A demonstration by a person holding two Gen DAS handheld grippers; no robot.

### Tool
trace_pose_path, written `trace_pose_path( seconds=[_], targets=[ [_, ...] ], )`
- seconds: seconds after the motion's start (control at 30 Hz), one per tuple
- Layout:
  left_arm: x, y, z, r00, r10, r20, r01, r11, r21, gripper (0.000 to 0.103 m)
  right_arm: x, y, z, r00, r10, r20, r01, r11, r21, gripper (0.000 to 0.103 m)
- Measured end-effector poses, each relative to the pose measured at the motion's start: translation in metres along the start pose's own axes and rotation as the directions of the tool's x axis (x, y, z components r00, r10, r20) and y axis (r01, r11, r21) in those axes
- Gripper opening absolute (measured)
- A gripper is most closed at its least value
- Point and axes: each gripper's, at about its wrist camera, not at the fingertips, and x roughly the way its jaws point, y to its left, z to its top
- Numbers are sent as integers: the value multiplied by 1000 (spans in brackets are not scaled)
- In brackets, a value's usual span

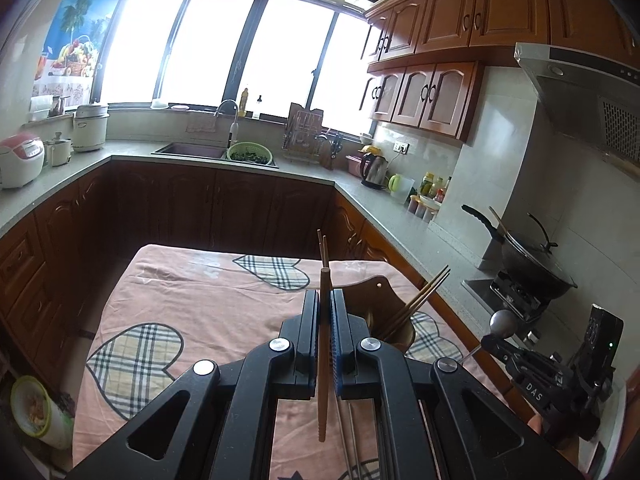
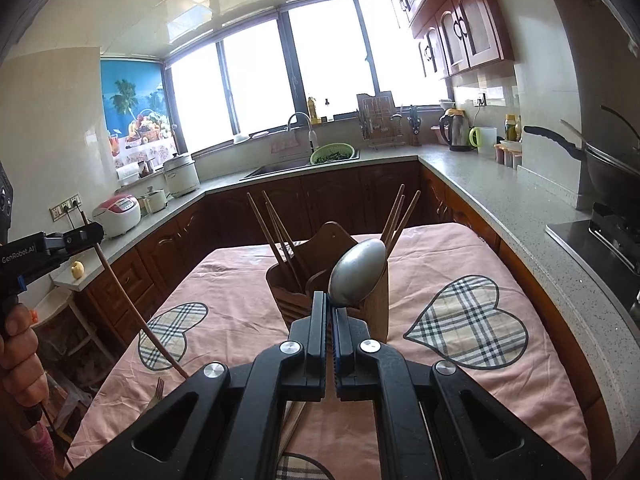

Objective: Organize utensils
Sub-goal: 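Lift the chopstick and spoon, carry them to the wooden holder and lower them in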

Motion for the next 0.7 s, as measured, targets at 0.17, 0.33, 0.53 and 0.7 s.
trace_pose_path(
  seconds=[0.17,0.33,0.53,0.7],
  targets=[
    [15,-3,14,999,-15,36,14,1000,6,4,6,-3,17,999,-23,37,24,999,-25,2],
    [37,-4,33,997,-27,78,27,1000,7,4,14,-6,37,996,-47,74,51,998,-46,2],
    [75,-11,50,992,-33,119,32,999,15,4,26,-6,57,991,-72,114,83,993,-88,2],
    [119,-17,56,993,-24,116,21,1000,19,4,41,-5,67,988,-89,129,104,988,-115,2]
  ],
)
